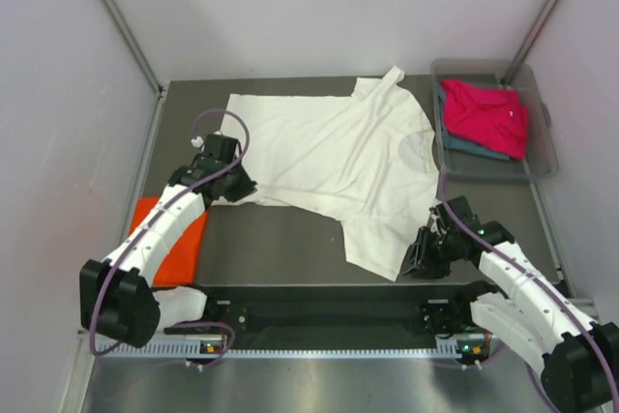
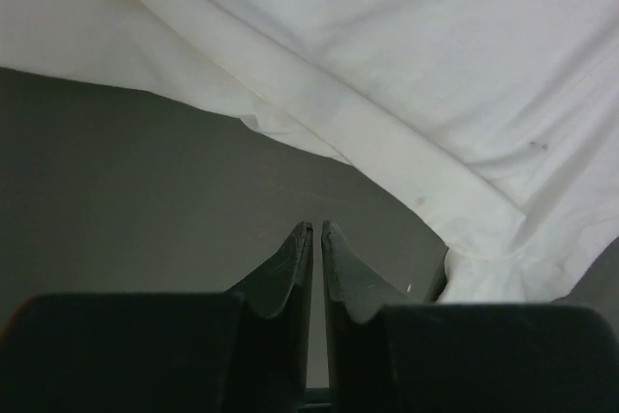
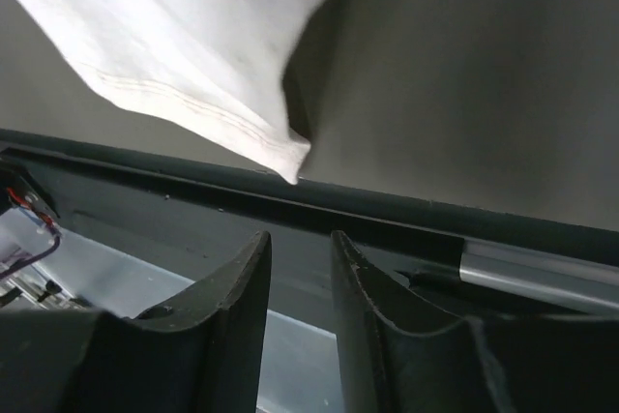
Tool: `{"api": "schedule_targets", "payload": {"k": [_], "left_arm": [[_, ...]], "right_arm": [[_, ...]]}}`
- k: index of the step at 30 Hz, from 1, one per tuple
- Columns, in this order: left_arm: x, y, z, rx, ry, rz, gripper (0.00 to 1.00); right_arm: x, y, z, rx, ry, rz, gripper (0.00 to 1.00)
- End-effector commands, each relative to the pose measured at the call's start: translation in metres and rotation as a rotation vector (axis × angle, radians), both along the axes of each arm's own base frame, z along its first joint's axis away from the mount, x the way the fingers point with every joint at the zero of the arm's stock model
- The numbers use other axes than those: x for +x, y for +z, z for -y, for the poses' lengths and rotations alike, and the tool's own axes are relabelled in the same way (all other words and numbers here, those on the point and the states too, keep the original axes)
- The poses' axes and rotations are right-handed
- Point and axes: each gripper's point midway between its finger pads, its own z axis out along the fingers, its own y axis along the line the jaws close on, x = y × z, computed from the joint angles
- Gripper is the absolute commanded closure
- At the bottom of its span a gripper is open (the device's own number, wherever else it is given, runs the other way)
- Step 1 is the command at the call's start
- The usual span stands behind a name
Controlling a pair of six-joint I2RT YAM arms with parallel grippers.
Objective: Fold and stack the t-shirts
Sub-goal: Flatten the tshirt out, then fold the tshirt
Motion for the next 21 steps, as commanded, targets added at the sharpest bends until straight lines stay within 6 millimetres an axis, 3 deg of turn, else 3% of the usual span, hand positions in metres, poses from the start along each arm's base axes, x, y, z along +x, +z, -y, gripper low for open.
{"api": "schedule_targets", "payload": {"k": [1,3,4,7,11,16,21], "left_arm": [[0.004,0.034,0.000,-0.053,0.050,0.096,0.86],[-0.001,0.032,0.000,-0.040,0.043,0.057,0.87],[-0.001,0.032,0.000,-0.042,0.038,0.054,0.87],[0.002,0.037,0.001,-0.040,0.025,0.070,0.87],[0.000,0.043,0.003,-0.045,0.011,0.077,0.88],[-0.004,0.048,-0.002,-0.014,-0.010,0.089,0.88],[-0.005,0.044,-0.002,-0.003,-0.028,0.082,0.88]], "right_arm": [[-0.011,-0.006,-0.006,0.042,-0.023,-0.036,0.68],[-0.015,-0.011,-0.010,0.076,-0.030,-0.035,0.65],[-0.019,-0.023,-0.009,0.072,-0.047,-0.061,0.60],[-0.012,-0.029,-0.019,0.132,-0.065,-0.048,0.57],[0.007,-0.021,-0.023,0.141,-0.098,0.023,0.62],[0.011,-0.009,-0.027,0.146,-0.089,0.010,0.69],[0.014,-0.018,-0.023,0.108,-0.124,0.005,0.65]]}}
